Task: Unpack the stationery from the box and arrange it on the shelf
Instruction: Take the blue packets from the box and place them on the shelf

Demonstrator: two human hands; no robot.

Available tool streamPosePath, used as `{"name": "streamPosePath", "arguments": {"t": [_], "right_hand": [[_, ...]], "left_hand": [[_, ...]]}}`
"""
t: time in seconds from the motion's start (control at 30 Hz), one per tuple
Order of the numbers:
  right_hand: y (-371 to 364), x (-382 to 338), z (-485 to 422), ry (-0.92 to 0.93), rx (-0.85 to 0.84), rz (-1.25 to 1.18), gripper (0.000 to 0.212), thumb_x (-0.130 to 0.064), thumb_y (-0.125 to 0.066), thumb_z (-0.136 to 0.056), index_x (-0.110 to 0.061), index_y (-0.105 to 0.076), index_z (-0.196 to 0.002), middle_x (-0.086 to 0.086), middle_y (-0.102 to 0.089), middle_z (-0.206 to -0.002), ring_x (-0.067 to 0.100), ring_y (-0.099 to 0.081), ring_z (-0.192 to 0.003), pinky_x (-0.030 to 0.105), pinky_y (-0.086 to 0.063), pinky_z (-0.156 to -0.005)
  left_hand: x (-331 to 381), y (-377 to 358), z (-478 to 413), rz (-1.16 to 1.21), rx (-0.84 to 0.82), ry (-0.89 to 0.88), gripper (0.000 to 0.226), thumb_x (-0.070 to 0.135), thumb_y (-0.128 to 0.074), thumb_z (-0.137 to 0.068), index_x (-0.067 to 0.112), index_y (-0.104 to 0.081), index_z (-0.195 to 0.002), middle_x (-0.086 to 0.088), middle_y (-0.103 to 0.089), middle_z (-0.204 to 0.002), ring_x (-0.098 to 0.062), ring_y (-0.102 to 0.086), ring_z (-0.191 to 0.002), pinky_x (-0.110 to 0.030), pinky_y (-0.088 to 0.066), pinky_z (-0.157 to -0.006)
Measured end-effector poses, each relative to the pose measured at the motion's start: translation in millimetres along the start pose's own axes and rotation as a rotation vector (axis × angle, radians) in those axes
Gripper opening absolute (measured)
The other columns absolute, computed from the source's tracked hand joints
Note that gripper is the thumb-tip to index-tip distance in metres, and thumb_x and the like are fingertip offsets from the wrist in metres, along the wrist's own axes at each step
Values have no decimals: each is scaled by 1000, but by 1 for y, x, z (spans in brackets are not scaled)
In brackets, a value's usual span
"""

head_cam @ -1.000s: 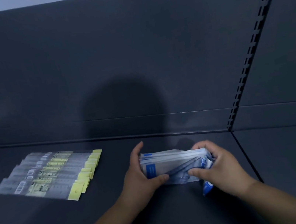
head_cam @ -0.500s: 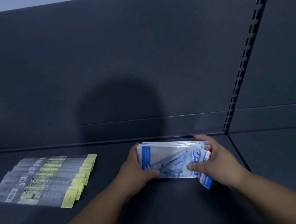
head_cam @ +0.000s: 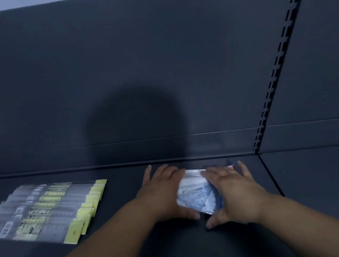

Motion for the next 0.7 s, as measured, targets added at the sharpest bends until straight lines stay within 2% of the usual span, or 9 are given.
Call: {"name": "streamPosePath", "arguments": {"t": [0.07,0.13,0.23,0.3,0.37,0.43,0.53,0.63,0.7], "right_hand": [[-2,1,4,12,59,-37,116,-75,-70,-57,-36,-15,-151,-16,-18,-156,5,-11,-144,42,15,-116],[-1,1,7,33,118,-58,111,-75,-70,-57,-39,-19,-149,-18,-24,-153,2,-15,-142,39,16,-116],[-1,-1,8,55,125,-40,119,-78,-68,-56,-36,-11,-152,-14,-10,-159,5,-4,-146,39,20,-114],[-4,-4,9,59,67,-18,123,-80,-65,-58,-32,-4,-154,-10,1,-162,8,3,-148,39,19,-116],[-8,-7,11,56,32,-18,117,-77,-65,-63,-30,-8,-154,-9,0,-162,8,0,-148,38,12,-119],[-9,-8,15,43,66,-52,110,-75,-67,-62,-32,-18,-151,-11,-5,-161,7,-6,-146,34,6,-120],[-15,-7,22,26,114,-97,107,-76,-70,-57,-33,-27,-145,-13,-1,-160,6,-5,-146,32,4,-120],[-28,-6,27,44,64,-121,116,-81,-63,-59,-37,-7,-151,-17,15,-158,7,11,-147,33,10,-119],[-35,-5,26,50,14,-111,111,-82,-55,-66,-41,4,-151,-19,21,-157,7,18,-145,32,12,-118]], "left_hand": [[1,-3,11,-38,99,17,108,76,-65,-60,29,-21,-147,9,-24,-150,-11,-12,-142,-43,14,-116],[1,-6,22,-43,149,51,106,76,-65,-59,28,-23,-145,8,-27,-148,-10,-14,-141,-42,15,-116],[4,-7,32,-8,96,78,125,83,-61,-54,26,-6,-150,5,-5,-158,-12,6,-146,-44,17,-116],[5,-8,34,28,58,68,125,86,-54,-59,25,4,-152,7,12,-159,-11,18,-145,-42,17,-116],[6,-12,35,10,7,34,114,81,-50,-69,25,6,-152,7,15,-159,-12,19,-145,-40,15,-117],[6,-19,38,17,-42,8,103,74,-48,-78,28,6,-152,7,15,-159,-12,17,-145,-39,12,-118],[4,-24,42,98,-16,-39,82,66,-42,-88,34,-1,-151,11,14,-159,-8,18,-144,-34,12,-118],[1,-31,47,128,3,-58,72,63,-38,-91,41,-1,-150,14,16,-158,-7,20,-144,-32,13,-117],[1,-37,45,77,2,-57,74,65,-35,-91,43,4,-149,15,18,-157,-8,21,-143,-31,14,-116]]}}
Point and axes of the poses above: each hand's wrist, its own z-axis away from the middle knuckle, its own y-axis out of the back of the hand, x = y × z, the point moved 3 cm from there along -z, towards the middle knuckle
